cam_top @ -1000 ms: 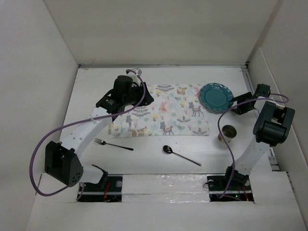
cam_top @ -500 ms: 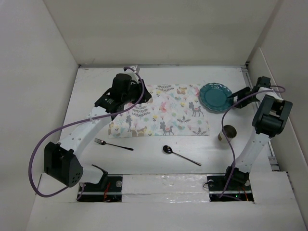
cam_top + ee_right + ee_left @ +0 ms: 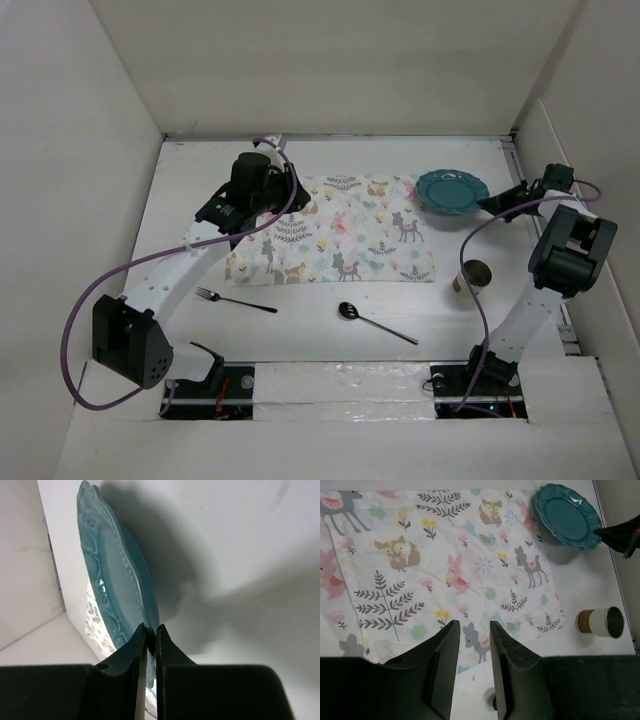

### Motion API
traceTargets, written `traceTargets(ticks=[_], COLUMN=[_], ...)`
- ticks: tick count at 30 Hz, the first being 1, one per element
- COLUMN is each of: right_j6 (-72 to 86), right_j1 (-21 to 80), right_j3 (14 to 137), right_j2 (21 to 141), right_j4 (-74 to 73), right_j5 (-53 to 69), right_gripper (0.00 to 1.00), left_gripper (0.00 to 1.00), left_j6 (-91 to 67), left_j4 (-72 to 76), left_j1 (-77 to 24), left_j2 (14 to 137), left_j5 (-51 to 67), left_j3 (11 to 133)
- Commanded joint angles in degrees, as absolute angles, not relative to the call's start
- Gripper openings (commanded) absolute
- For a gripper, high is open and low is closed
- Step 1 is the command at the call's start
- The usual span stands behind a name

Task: Set the dinner table for one person

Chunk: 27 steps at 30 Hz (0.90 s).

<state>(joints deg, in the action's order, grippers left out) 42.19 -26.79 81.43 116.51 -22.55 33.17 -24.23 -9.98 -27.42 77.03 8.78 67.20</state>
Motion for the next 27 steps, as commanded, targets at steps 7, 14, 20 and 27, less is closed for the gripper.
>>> traceTargets(ticks=[7, 14, 20, 27], right_j6=[48.4, 56.3, 57.6, 59.5], right_j1=[-30.8, -29.5, -21.8, -1.8], right_j3=[70.6, 68.8, 71.3, 70.8], right_j2=[99.1, 92.1, 88.1, 88.3], right_j4=[-8.7, 3.3, 2.7, 8.8], right_j5=[27.9, 40.2, 44.6, 42.5], right_gripper=[0.00, 0.00, 0.00, 0.00], left_gripper=[0.27, 0.26, 0.28, 0.36], left_j6=[-22.9, -22.6, -22.8, -22.9], left_j4=[-11.1, -13.1, -13.5, -14.1], left_j1=[-27.1, -26.5, -25.2, -25.2], left_j2=[76.2, 77.1, 76.8, 76.1], left_j5=[8.7, 7.7, 8.6, 11.1], left_j3=[70.5, 75.2, 79.4, 84.8])
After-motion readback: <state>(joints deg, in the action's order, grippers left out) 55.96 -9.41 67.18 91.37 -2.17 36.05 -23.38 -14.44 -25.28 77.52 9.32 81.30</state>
